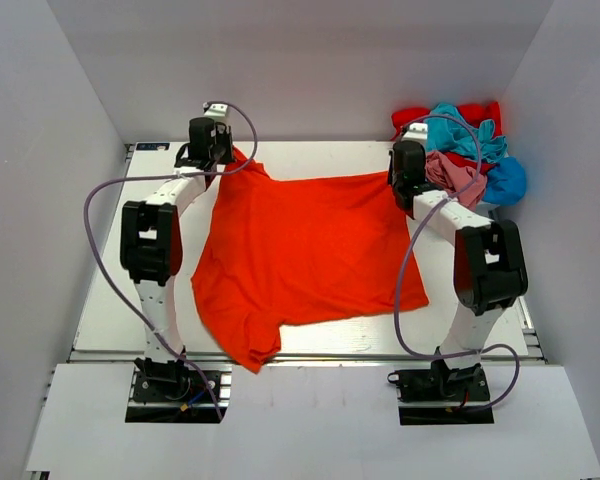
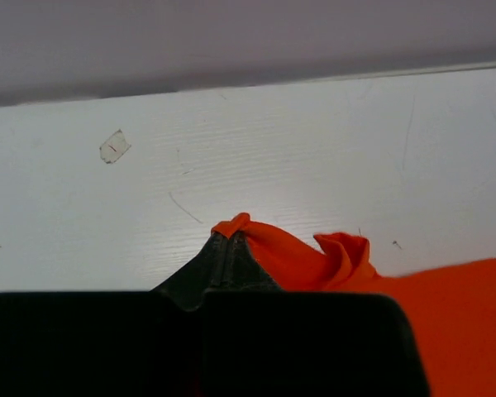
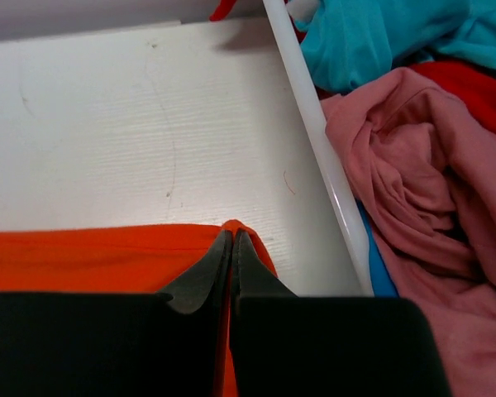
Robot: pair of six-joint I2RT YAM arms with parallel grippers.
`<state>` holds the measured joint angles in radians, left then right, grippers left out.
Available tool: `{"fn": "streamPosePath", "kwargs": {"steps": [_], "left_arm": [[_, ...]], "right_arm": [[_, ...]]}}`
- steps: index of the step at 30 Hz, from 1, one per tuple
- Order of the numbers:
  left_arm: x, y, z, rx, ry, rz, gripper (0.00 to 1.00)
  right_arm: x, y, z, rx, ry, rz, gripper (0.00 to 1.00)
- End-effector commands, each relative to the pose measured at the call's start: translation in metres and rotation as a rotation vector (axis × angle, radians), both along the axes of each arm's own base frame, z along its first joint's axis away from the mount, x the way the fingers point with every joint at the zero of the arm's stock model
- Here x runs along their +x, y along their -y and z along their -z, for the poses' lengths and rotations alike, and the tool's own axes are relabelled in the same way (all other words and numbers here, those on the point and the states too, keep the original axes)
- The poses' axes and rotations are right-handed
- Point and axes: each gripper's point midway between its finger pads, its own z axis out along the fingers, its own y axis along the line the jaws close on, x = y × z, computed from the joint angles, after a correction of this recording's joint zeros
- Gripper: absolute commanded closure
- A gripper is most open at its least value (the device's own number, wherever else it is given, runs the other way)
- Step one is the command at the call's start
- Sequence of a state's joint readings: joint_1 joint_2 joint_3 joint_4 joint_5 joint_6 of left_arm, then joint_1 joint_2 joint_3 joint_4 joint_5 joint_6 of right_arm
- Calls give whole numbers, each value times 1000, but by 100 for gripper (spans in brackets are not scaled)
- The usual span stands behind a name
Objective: Fold and stack the t-shirts
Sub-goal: Flatten out the tshirt
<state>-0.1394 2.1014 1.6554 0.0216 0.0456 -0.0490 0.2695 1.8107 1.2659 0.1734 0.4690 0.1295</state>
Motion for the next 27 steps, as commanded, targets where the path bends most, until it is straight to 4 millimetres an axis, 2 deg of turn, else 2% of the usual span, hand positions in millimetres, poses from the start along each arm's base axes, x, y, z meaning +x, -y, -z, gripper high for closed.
{"fn": "streamPosePath", "kwargs": {"steps": [1,4,5,6,8,9,10,11,12,13,14,15,16,17,18,19,20,21,22,23,25,26,27], "left_arm": [[7,0,-14,-9,15,7,100],[5,-8,-30,-7,49,-37,100],[2,-8,-37,-8,58,-37,100],[-2,-10,-61,-12,99,-45,100],[-10,-11,-81,-15,119,-45,100],[-17,-12,-89,-16,128,-45,100],[-30,-14,-121,-24,181,-45,100],[-40,-16,-122,-34,183,-58,100],[-48,-18,-136,-39,210,-58,100],[-58,-22,-149,-38,232,-72,100],[-77,-26,-174,-43,278,-83,100],[-87,-32,-188,-51,305,-113,100],[-99,-37,-194,-54,297,-133,100],[-119,-46,-218,-55,339,-169,100],[-132,-48,-228,-58,353,-169,100],[-144,-52,-226,-51,339,-187,100],[-155,-59,-237,-51,366,-218,100],[-180,-61,-262,-64,420,-220,100],[-192,-63,-260,-74,417,-231,100],[-204,-68,-268,-85,434,-254,100],[-228,-72,-287,-123,470,-267,100],[-252,-82,-303,-129,507,-300,100],[-264,-85,-312,-149,531,-312,100]], "right_arm": [[10,4,-19,7,42,30,100],[9,2,-37,5,74,9,100],[9,3,-50,8,99,7,100],[9,1,-55,3,106,-7,100],[2,0,-82,17,154,-26,100],[-1,-2,-84,19,156,-41,100],[-4,-3,-90,24,167,-50,100],[-13,0,-109,34,205,-50,100],[-19,0,-113,35,211,-58,100],[-27,1,-129,46,243,-64,100],[-37,4,-146,55,279,-66,100],[-44,4,-144,55,272,-76,100],[-55,3,-161,54,304,-102,100],[-67,5,-175,55,333,-113,100],[-78,6,-193,48,366,-131,100],[-85,7,-186,29,321,-142,100],[-91,10,-194,30,329,-138,100],[-107,13,-214,37,361,-143,100],[-113,14,-218,41,367,-146,100],[-132,16,-236,51,400,-163,100],[-145,13,-249,57,430,-200,100],[-159,12,-262,50,464,-232,100],[-172,14,-277,53,503,-241,100]]}}
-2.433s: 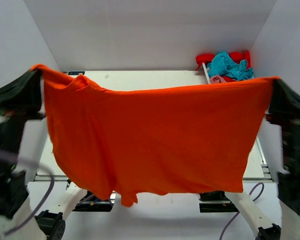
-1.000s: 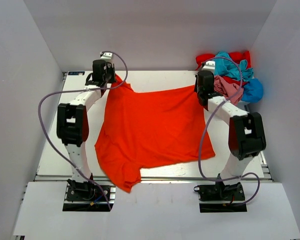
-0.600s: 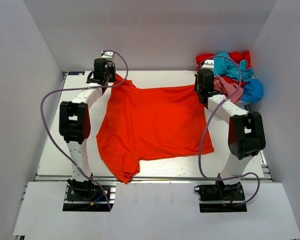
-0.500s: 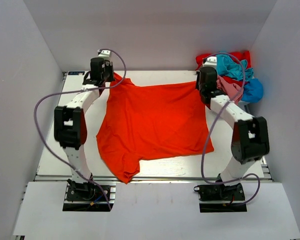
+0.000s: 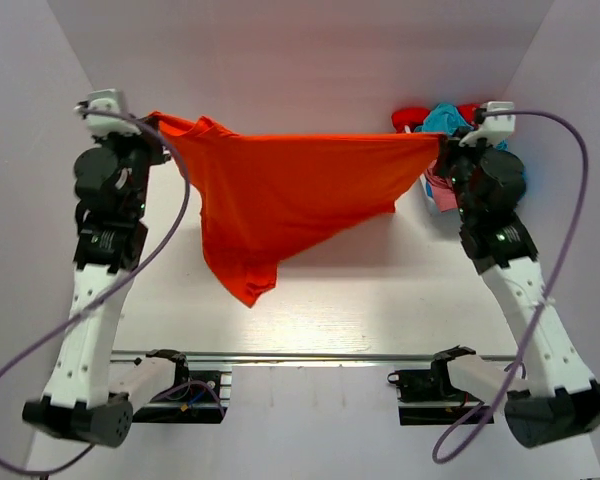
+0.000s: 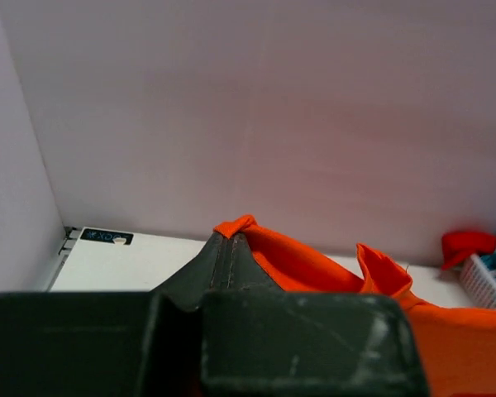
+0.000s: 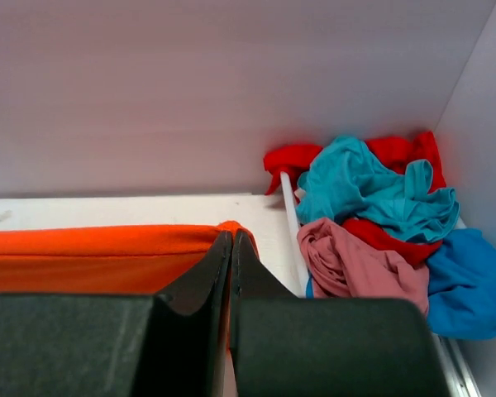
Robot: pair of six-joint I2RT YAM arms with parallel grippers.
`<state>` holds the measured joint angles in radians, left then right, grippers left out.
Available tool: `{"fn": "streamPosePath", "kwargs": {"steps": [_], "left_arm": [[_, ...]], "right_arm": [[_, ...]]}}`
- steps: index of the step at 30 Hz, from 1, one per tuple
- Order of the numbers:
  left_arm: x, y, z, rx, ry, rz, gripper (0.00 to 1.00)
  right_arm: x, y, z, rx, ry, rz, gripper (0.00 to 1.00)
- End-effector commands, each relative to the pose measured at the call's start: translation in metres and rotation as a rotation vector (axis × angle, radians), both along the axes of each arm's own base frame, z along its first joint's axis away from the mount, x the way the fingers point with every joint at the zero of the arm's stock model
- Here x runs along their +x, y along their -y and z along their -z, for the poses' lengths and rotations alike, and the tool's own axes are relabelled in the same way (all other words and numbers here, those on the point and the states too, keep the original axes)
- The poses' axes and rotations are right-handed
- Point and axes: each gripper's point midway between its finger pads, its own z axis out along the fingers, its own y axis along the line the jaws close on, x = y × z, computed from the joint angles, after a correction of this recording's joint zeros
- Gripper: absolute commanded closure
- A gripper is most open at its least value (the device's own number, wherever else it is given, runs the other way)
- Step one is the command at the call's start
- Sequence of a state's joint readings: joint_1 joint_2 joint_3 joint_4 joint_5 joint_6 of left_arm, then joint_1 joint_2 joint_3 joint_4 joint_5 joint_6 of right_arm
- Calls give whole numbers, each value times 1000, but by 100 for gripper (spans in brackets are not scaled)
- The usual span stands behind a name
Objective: Fold and stack the t-shirts
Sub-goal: Flatten out the tshirt
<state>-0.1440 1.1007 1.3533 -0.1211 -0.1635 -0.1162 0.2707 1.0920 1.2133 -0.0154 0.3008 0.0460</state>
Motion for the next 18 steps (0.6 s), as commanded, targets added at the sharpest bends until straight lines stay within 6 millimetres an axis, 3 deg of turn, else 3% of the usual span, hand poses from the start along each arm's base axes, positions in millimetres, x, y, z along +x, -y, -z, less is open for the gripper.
{"fn": "streamPosePath", "kwargs": {"steps": [1,3,4,6,7,8,12,14,15,17,18], "left_arm": [[-40,-20,-10,-69,18,-83,100],[-74,-27,-29,-92,76,-91,100],[-84,-26,-36,-94,102,-77,100],[-105,-29,-50,-101,141,-75,100],[-125,-30,-66,-117,191,-60,100],[-135,-31,-73,-129,209,-57,100],[-176,-42,-101,-148,285,-83,100],[-195,-43,-122,-142,334,-72,100],[-215,-44,-140,-138,384,-62,100],[-229,-41,-151,-122,409,-39,100],[-245,-44,-166,-129,456,-37,100]], "right_arm": [[-43,1,-44,-20,101,-72,100],[-58,2,-63,-47,151,-93,100],[-76,3,-84,-43,211,-112,100],[-89,4,-103,-65,261,-125,100],[-102,5,-116,-71,295,-134,100],[-115,8,-138,-66,342,-136,100],[-151,15,-173,-81,429,-143,100],[-167,20,-188,-90,472,-137,100],[-177,22,-196,-93,491,-137,100],[-194,26,-205,-95,518,-140,100],[-201,28,-211,-94,535,-137,100]]}}
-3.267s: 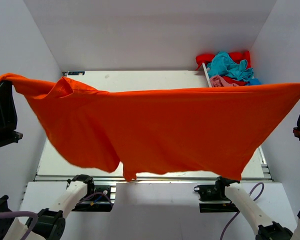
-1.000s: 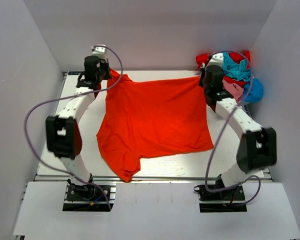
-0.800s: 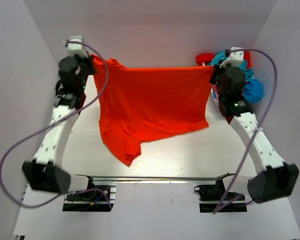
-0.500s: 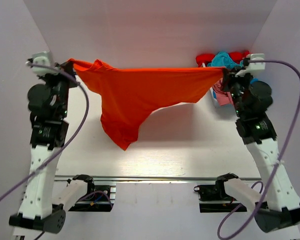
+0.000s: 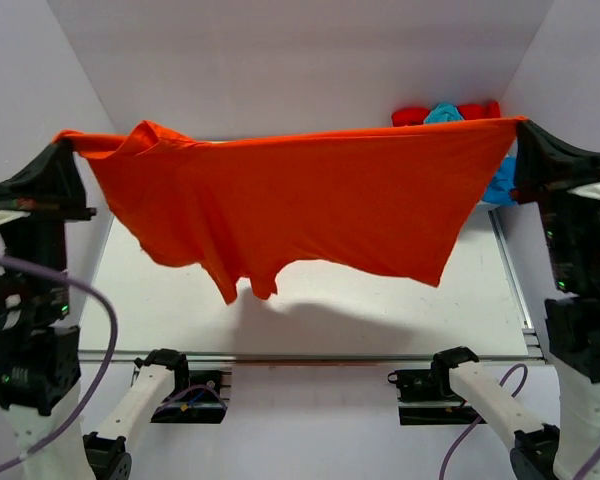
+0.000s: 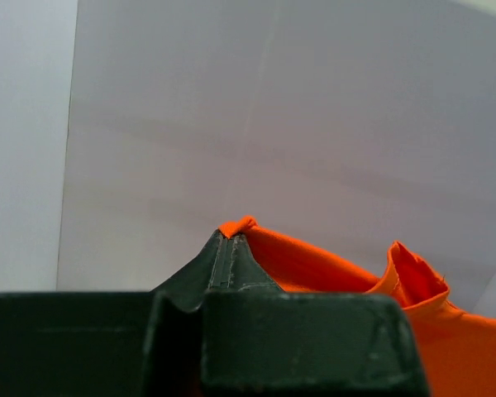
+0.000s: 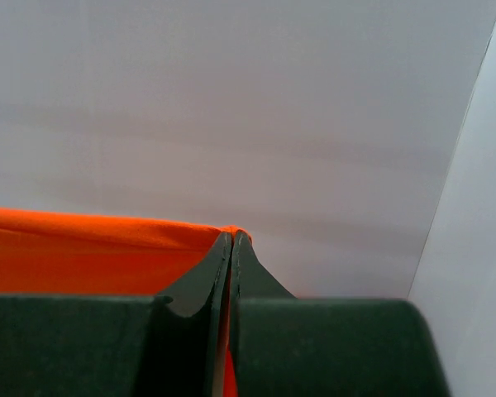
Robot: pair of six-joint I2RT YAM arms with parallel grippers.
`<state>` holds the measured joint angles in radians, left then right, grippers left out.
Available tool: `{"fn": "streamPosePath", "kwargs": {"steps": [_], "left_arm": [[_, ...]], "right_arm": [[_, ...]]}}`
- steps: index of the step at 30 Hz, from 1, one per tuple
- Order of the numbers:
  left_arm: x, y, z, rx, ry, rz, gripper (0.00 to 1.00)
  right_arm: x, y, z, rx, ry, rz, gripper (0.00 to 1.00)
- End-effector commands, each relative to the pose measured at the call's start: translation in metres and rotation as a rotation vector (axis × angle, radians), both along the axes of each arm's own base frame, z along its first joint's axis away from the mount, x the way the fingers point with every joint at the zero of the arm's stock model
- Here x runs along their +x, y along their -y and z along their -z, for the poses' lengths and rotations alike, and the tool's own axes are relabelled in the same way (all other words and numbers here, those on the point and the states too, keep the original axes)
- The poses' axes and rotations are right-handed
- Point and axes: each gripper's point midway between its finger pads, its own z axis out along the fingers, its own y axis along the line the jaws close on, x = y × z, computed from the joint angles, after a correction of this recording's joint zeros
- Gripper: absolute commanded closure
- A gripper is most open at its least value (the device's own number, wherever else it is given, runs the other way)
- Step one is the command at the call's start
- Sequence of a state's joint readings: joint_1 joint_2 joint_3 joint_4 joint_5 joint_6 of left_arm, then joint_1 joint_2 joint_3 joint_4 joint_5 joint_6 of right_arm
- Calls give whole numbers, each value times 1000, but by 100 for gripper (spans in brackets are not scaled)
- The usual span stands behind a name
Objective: Fold and stack the t-shirts
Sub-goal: Flatten out the tshirt
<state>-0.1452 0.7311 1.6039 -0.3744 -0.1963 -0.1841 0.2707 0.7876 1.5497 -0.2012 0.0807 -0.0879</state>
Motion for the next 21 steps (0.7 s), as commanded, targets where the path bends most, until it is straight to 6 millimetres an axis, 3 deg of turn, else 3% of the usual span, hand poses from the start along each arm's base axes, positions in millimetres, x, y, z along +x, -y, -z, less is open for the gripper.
{"fn": "streamPosePath", "kwargs": {"steps": [1,9,12,15,17,21], "left_arm": [[-48,-9,-33,13,103,-25,100],[-128,-7,-76,82,259,9,100],[-138,-5,-76,103,269,21,100],[-145,-2,-76,113,282,34,100],[-133,-1,-71,123,260,30,100],[-101,2,-56,123,205,27,100]], "right_arm": [[-31,11,-21,-24,73,26,100],[-100,12,-28,-49,162,-56,100],[-120,7,-30,-57,204,-105,100],[-121,3,-27,-67,200,-129,100],[-114,1,-22,-66,184,-133,100],[-74,-1,3,-25,106,-101,100]]}}
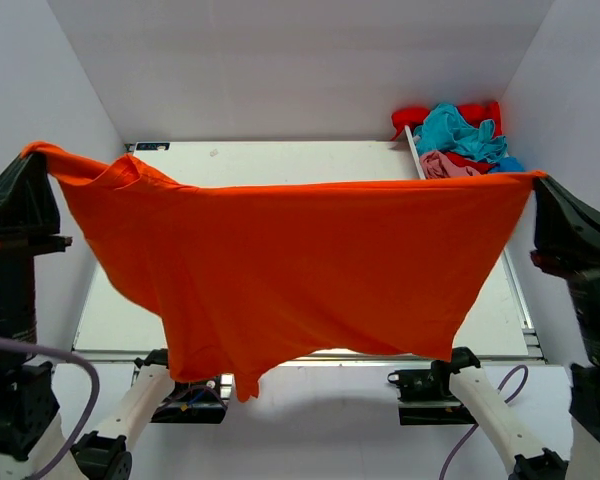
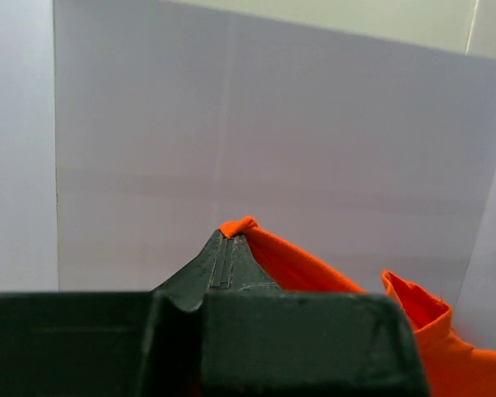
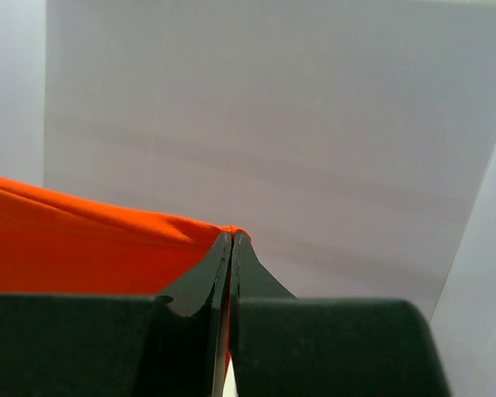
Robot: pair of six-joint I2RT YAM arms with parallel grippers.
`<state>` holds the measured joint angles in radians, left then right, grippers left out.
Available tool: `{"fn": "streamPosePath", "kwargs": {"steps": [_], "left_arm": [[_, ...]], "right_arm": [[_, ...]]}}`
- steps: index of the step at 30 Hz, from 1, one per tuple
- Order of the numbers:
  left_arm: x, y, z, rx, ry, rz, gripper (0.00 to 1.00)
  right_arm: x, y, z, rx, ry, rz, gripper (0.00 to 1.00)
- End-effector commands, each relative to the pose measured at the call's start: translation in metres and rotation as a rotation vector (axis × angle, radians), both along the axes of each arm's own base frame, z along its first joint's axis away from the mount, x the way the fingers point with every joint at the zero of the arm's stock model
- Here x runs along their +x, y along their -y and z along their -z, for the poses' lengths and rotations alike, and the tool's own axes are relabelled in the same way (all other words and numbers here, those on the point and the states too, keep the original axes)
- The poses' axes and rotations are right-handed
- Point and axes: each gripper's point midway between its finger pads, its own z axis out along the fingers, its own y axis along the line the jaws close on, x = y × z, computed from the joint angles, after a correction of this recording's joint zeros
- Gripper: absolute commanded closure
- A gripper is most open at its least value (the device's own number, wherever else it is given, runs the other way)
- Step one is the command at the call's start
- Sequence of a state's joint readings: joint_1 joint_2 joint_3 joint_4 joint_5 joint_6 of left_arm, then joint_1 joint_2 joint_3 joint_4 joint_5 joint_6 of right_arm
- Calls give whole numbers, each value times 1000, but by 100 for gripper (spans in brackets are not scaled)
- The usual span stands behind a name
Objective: Fold and stack the t-shirts
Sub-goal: Flatten out the tshirt
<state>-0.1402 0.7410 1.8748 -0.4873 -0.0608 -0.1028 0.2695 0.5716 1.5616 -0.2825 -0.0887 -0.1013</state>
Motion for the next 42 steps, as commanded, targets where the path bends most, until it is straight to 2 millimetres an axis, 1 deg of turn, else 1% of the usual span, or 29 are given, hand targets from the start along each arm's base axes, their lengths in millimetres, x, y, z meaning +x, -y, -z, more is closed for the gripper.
{"fn": "streamPosePath", "kwargs": {"steps": [1,3,4,5,6,7,11,13,14,16,17,18,20,21,24,25,26,28,29,30,31,32,33,34,37,38,39,41,42], "left_arm": [[-15,-8,5,-7,36,-35,100],[17,-5,23,-14,-17,-38,100],[40,-4,43,-12,-72,-47,100],[52,-6,52,-32,-91,-60,100],[62,-4,58,-40,-96,-54,100],[86,-3,82,-38,-157,-67,100],[159,0,138,-64,-308,-93,100],[192,3,166,-59,-363,-105,100],[217,3,186,-56,-420,-122,100],[247,6,215,-50,-474,-134,100],[261,8,228,-44,-502,-136,100],[287,9,252,-38,-556,-150,100],[312,9,275,-34,-613,-173,100],[334,10,298,-25,-672,-186,100],[366,12,313,-15,-693,-201,100],[384,15,337,-4,-741,-204,100],[393,16,337,-4,-738,-204,100],[411,18,339,6,-736,-207,100],[426,20,364,17,-785,-210,100],[434,21,370,29,-791,-213,100],[444,22,366,27,-783,-213,100],[452,19,372,22,-793,-237,100],[468,18,389,36,-820,-254,100],[476,19,397,39,-832,-255,100],[504,22,427,45,-863,-266,100],[511,24,432,57,-858,-258,100],[518,28,437,60,-852,-242,100],[538,39,452,94,-826,-190,100],[546,45,449,98,-805,-161,100]], "right_arm": [[42,-2,19,47,-72,32,100],[71,-7,44,54,-144,40,100],[85,-11,49,66,-162,34,100],[109,-17,79,48,-235,35,100],[123,-15,83,67,-243,62,100],[142,-18,97,72,-293,72,100],[220,-14,172,65,-507,219,100],[240,-11,191,65,-556,272,100],[265,-14,228,32,-650,298,100],[282,-16,239,33,-647,311,100],[304,-23,270,-5,-720,317,100],[313,-24,278,-10,-730,323,100],[341,-30,320,-60,-817,340,100],[356,-30,330,-66,-841,361,100],[390,-30,358,-84,-901,409,100],[399,-29,353,-80,-891,417,100],[410,-31,379,-102,-939,429,100],[427,-29,369,-90,-916,449,100],[437,-31,393,-114,-955,454,100],[448,-33,376,-99,-921,449,100],[453,-33,378,-98,-923,450,100],[461,-34,393,-120,-944,455,100],[475,-36,389,-111,-929,458,100],[482,-38,402,-125,-945,462,100],[504,-35,412,-116,-940,510,100],[511,-31,405,-101,-922,535,100],[517,-32,423,-113,-944,541,100],[526,-32,416,-100,-920,556,100],[530,-34,427,-115,-931,556,100]]}}
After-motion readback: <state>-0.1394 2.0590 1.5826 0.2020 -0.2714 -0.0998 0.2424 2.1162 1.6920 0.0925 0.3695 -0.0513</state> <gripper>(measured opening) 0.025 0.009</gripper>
